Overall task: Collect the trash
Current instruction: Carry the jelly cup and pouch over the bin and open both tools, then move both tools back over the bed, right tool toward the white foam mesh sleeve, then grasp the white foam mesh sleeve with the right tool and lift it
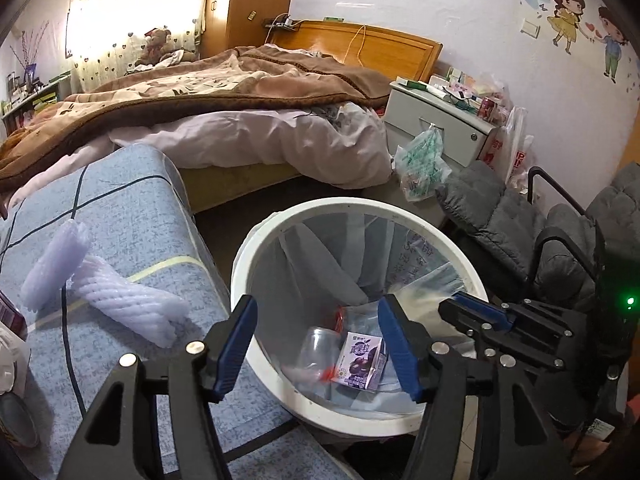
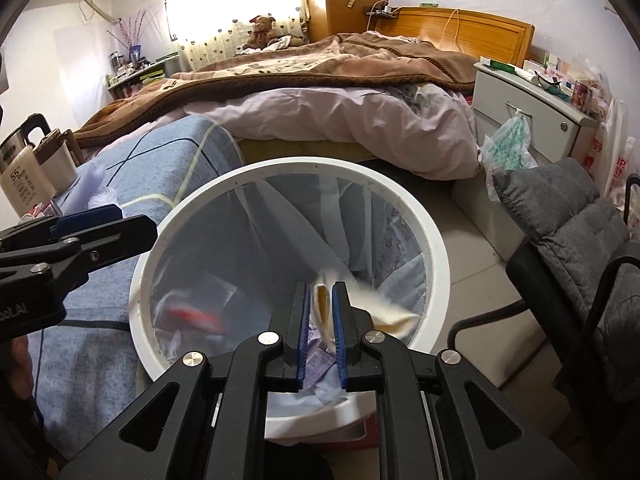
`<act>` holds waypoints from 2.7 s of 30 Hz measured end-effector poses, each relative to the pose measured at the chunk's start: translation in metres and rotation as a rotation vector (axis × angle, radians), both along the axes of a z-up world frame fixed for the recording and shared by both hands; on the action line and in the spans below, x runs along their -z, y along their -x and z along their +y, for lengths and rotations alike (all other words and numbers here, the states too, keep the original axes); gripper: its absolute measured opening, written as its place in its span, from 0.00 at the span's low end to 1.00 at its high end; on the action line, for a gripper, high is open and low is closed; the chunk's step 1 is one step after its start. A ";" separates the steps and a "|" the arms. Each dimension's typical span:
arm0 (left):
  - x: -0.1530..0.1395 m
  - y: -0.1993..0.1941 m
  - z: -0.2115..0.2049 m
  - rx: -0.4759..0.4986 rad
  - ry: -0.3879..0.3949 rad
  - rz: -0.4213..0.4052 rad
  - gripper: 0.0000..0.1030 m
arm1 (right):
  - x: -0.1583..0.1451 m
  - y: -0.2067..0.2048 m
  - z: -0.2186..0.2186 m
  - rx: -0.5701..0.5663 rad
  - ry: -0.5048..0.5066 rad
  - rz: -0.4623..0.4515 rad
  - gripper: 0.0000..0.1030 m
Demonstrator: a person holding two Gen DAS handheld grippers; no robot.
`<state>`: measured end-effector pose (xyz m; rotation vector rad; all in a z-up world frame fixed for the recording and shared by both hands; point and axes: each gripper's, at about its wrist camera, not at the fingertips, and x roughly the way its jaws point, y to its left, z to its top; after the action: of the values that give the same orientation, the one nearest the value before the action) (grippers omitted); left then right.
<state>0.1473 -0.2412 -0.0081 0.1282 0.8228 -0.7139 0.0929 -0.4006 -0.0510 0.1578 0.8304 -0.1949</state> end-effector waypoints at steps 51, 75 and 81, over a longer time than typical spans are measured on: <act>-0.025 0.020 0.195 -0.340 0.065 -0.109 0.75 | -0.043 -0.011 0.122 -0.208 -0.012 -0.142 0.40; 0.007 -0.006 0.327 -0.594 0.064 -0.044 0.79 | -0.012 -0.117 0.181 -0.390 0.076 -0.052 0.51; 0.021 -0.018 0.341 -0.616 0.087 0.013 0.79 | -0.002 -0.132 0.185 -0.403 0.093 -0.010 0.51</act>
<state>0.1653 0.0996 -0.0293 -0.2043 0.7853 -0.1676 0.2252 -0.2155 -0.0493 -0.0972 0.8242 0.1457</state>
